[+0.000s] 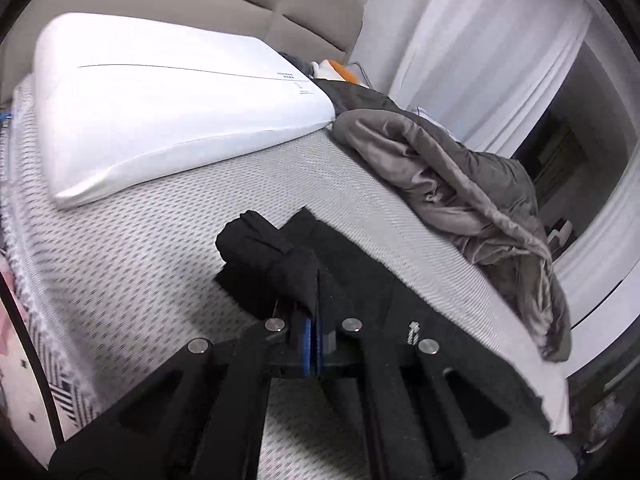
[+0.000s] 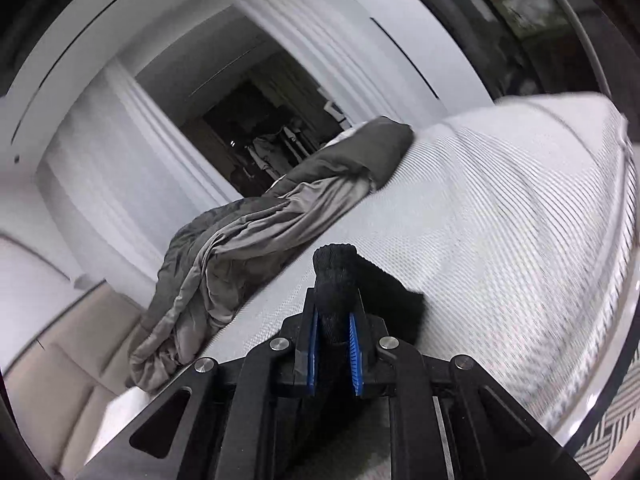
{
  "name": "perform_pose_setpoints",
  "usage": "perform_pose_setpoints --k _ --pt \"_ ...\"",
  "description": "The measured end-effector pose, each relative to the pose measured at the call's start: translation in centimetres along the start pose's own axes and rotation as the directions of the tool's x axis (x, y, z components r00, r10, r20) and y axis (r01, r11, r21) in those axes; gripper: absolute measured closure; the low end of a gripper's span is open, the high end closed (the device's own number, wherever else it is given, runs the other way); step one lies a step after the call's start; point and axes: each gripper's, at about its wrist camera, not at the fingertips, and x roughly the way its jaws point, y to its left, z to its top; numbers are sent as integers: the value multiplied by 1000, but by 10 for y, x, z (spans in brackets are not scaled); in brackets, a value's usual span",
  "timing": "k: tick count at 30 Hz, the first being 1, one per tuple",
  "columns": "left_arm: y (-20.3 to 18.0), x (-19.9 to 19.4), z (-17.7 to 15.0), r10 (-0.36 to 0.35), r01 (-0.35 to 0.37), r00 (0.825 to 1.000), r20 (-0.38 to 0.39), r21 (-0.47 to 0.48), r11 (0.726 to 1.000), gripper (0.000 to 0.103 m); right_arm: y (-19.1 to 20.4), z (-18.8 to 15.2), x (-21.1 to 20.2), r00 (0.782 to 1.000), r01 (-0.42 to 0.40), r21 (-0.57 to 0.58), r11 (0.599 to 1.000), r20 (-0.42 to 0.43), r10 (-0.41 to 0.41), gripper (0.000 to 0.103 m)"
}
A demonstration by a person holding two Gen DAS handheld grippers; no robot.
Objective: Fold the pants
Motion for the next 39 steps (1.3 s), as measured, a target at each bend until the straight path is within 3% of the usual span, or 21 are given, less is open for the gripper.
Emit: perform_pose_setpoints --k 4,9,10,11,12,13,14,16,17,18,22,26,29,32,36,39 --pt "-25 40 34 21 -21 1000 -6 10 1000 103 36 30 55 999 43 -44 998 -7 -43 91" --pt "-60 132 70 90 -87 994 -64 49 995 103 68 51 157 992 107 -83 991 -54 -112 91" --pt "-66 154 74 119 -114 988 -93 63 991 103 73 52 181 989 123 -94 988 -68 -130 90" --pt "-70 182 78 170 -159 976 -137 84 984 100 75 50 202 986 142 -101 985 -73 -150 80" --pt "-72 206 80 212 -196 961 -179 103 975 91 78 49 224 983 160 -112 981 -78 -169 67" --pt "-72 225 81 228 -207 948 -224 113 972 86 80 47 245 978 179 -123 976 -85 -190 37" --pt "-69 239 82 220 -202 940 -260 96 975 81 78 43 256 975 187 -118 975 -97 -199 24" --pt "-65 237 84 224 -213 944 -241 72 975 61 78 35 263 980 151 -93 984 -119 -161 24" --pt "-63 227 87 224 -215 955 -194 69 974 40 80 30 261 982 135 -98 986 -121 -146 23" --pt "-63 219 88 231 -221 959 -166 74 972 27 82 26 258 983 123 -117 985 -124 -138 22" --pt "-59 175 86 209 -201 969 -129 75 977 26 85 7 230 983 79 -176 981 -148 -105 20" --pt "-59 121 61 130 -125 986 -101 56 991 26 83 -7 189 980 27 -132 991 -194 -52 16" --pt "-66 96 34 73 -69 987 -140 38 997 26 79 -18 150 975 -56 -74 996 -217 39 8" --pt "-65 85 -2 10 -15 978 -209 -22 1000 28 70 -39 115 959 -126 -9 992 -257 119 7" --pt "-70 108 -42 -77 66 951 -299 -47 997 55 60 -68 107 919 -201 33 979 -341 200 8" --pt "-75 139 -52 -118 88 925 -360 -97 991 58 60 -82 115 892 -215 31 976 -402 209 8"
